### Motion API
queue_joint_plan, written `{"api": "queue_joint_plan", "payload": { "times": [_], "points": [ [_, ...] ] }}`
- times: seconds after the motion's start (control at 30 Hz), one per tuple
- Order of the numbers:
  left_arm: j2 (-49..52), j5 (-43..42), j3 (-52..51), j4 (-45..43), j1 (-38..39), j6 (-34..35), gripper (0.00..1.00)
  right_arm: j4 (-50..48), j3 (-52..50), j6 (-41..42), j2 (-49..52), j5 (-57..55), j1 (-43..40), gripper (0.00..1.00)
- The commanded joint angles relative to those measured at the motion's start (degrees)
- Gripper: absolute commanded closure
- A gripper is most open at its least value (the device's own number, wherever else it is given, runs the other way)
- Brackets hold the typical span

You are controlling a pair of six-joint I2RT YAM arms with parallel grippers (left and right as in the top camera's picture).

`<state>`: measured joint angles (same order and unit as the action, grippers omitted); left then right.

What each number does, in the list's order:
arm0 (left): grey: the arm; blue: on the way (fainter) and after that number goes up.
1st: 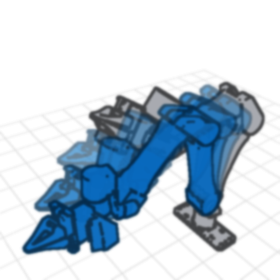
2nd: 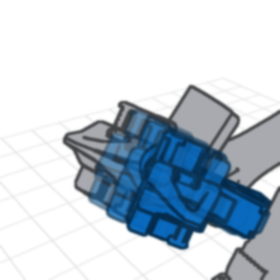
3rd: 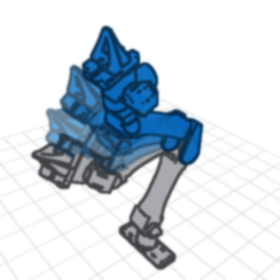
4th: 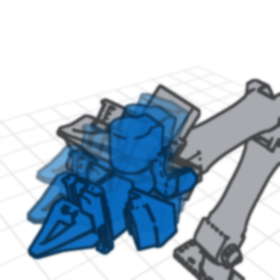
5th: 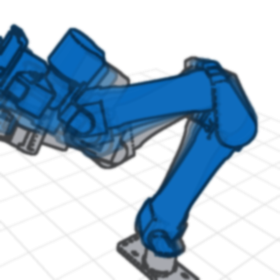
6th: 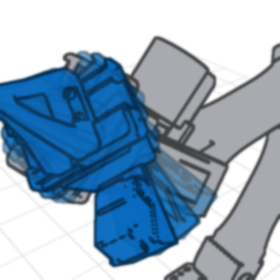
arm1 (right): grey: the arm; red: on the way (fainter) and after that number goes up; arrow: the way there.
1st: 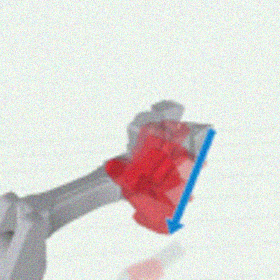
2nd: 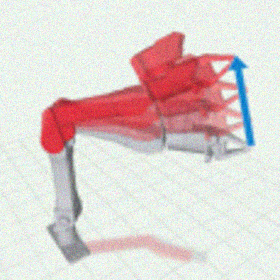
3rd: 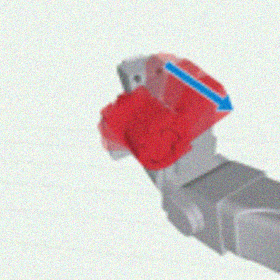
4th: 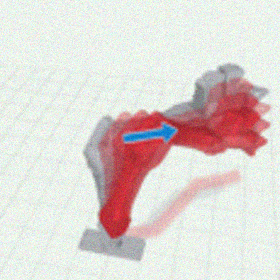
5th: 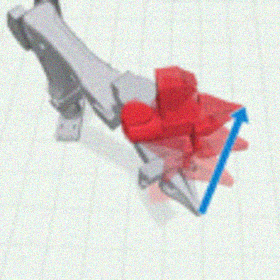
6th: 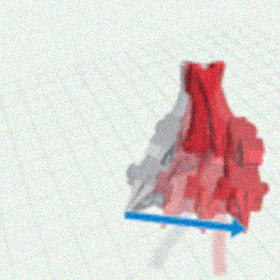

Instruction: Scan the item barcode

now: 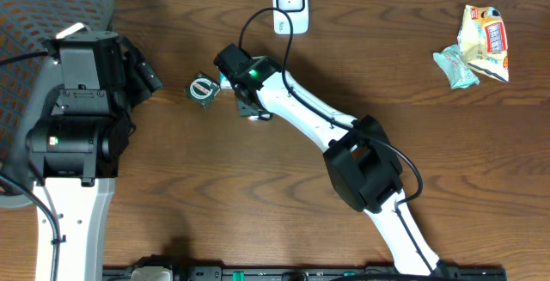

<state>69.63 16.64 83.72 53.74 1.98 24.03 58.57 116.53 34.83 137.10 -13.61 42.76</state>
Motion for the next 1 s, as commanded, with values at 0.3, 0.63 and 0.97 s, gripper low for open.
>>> {"api": "queue_joint_plan", "payload": {
  "times": [0.3, 0.63, 0.97],
  "points": [
    [-0.39, 0.59, 0.74, 0.07, -0.2, 0.28, 0.02, 6.32, 0.46, -0.9, -3.52, -10.49, -2.47, 0.32],
    [-0.39, 0.59, 0.74, 0.07, -0.2, 0.28, 0.02, -1.73, 0.44, -25.59, -3.58, 33.86, -14.84, 0.24],
    [-0.39, 0.59, 0.74, 0.07, -0.2, 0.28, 0.02, -0.52, -3.15, -30.25, -3.58, 39.34, -17.75, 0.21]
  ]
}}
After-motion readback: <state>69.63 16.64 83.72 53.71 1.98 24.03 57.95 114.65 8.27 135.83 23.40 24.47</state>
